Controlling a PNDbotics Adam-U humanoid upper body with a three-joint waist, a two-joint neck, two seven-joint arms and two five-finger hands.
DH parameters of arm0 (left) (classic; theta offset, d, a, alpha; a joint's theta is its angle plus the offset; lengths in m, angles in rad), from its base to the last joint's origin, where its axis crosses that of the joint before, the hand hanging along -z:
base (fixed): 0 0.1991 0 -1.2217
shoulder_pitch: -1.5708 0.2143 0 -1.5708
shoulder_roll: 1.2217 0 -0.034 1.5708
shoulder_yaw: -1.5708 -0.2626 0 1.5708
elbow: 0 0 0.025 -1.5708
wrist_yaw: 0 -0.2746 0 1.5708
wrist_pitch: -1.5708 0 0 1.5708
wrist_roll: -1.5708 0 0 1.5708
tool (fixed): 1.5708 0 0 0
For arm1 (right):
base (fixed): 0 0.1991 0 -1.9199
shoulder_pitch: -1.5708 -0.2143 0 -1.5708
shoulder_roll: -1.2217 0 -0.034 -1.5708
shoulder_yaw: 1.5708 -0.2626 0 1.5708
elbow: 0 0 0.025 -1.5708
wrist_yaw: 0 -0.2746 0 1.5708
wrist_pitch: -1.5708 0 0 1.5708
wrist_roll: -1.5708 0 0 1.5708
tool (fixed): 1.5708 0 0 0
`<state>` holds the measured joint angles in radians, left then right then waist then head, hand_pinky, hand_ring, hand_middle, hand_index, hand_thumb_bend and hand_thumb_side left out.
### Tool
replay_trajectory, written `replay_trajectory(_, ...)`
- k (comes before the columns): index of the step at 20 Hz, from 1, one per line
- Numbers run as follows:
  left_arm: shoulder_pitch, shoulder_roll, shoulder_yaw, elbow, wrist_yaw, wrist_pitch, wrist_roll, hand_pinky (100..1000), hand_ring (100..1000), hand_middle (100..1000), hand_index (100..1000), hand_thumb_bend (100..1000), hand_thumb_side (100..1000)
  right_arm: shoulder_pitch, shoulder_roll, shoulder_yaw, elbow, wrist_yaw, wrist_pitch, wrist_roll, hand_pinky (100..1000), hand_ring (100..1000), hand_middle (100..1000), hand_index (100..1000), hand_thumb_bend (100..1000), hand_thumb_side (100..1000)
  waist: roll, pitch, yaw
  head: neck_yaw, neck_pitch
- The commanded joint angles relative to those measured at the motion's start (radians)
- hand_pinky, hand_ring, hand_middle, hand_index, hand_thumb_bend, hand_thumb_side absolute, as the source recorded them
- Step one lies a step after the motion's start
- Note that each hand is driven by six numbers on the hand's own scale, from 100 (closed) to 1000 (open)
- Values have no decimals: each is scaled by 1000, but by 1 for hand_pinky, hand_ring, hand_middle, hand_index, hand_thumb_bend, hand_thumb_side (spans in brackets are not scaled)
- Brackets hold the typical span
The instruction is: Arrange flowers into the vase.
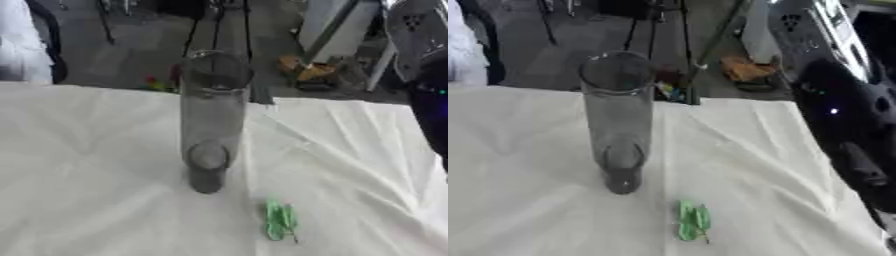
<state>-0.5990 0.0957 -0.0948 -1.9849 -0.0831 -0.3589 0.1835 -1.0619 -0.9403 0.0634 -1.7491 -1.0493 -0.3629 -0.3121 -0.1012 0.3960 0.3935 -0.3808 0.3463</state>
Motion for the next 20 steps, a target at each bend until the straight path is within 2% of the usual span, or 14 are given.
replay_trajectory(1,-10,19,-2,-15,-1,-2,-1,731,797,880,936,100,1000,-12,-48,-27,-19,-30,-22,1,100,100,100,100,100,618,2,-16,2,-8,-21)
replay_trajectory(9,-13,17,-3,-15,-4,-1,0,732,796,881,936,100,1000,-13,-57,-52,-40,-85,-64,11,100,100,100,100,100,613,-3,3,9,-19,-35)
replay_trajectory(20,-11,21,-4,-15,-11,-1,1,733,796,882,936,100,1000,-26,-72,-73,-32,-106,-117,16,100,100,100,100,100,599,-14,32,25,-31,-49)
